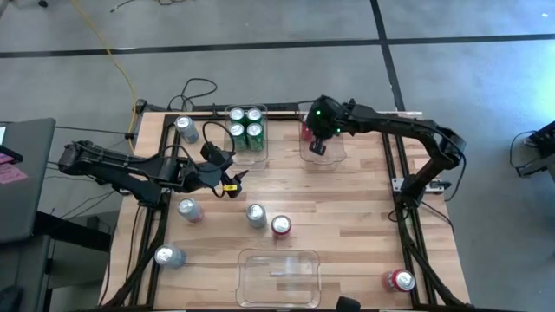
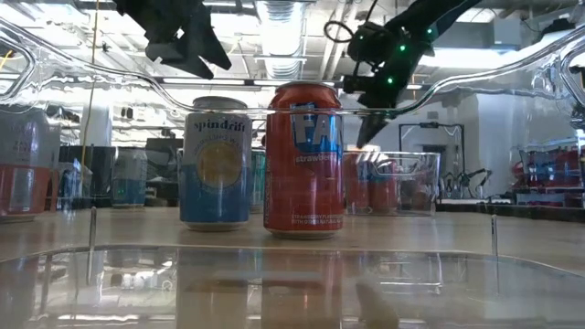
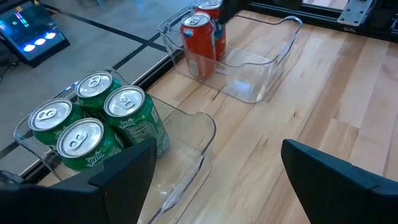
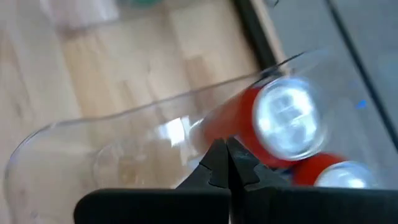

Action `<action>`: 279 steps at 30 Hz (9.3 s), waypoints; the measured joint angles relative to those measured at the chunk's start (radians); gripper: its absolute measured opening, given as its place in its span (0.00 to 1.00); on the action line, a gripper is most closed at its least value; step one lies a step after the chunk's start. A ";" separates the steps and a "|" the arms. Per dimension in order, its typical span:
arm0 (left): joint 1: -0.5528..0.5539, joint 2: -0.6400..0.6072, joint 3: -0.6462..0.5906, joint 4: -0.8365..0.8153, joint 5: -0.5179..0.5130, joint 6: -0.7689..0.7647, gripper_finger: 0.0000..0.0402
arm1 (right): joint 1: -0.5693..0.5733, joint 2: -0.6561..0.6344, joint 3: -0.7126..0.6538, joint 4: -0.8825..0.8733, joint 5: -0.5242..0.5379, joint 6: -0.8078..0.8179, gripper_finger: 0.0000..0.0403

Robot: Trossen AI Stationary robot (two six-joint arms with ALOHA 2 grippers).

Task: Sort soda cans
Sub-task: Put the red soda can into the top right transparent bin

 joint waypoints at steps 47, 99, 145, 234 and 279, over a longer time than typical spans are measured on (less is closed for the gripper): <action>0.000 0.000 0.000 0.065 0.023 0.077 0.84 | 1.051 -0.426 0.000 -0.906 -0.193 1.333 0.63; 0.081 -0.002 0.027 0.346 0.141 0.443 0.84 | 1.565 -0.114 0.001 -0.487 -0.459 2.131 0.95; 0.081 -0.002 0.027 0.360 0.142 0.444 0.84 | 1.480 0.081 0.000 -0.563 -0.440 1.863 0.75; 0.081 -0.002 0.027 0.328 0.141 0.447 0.84 | 0.766 -0.080 -0.090 -0.494 0.039 1.085 0.96; 0.081 -0.002 0.027 0.296 0.141 0.424 0.84 | 0.289 -0.064 0.418 -0.657 0.260 0.572 0.69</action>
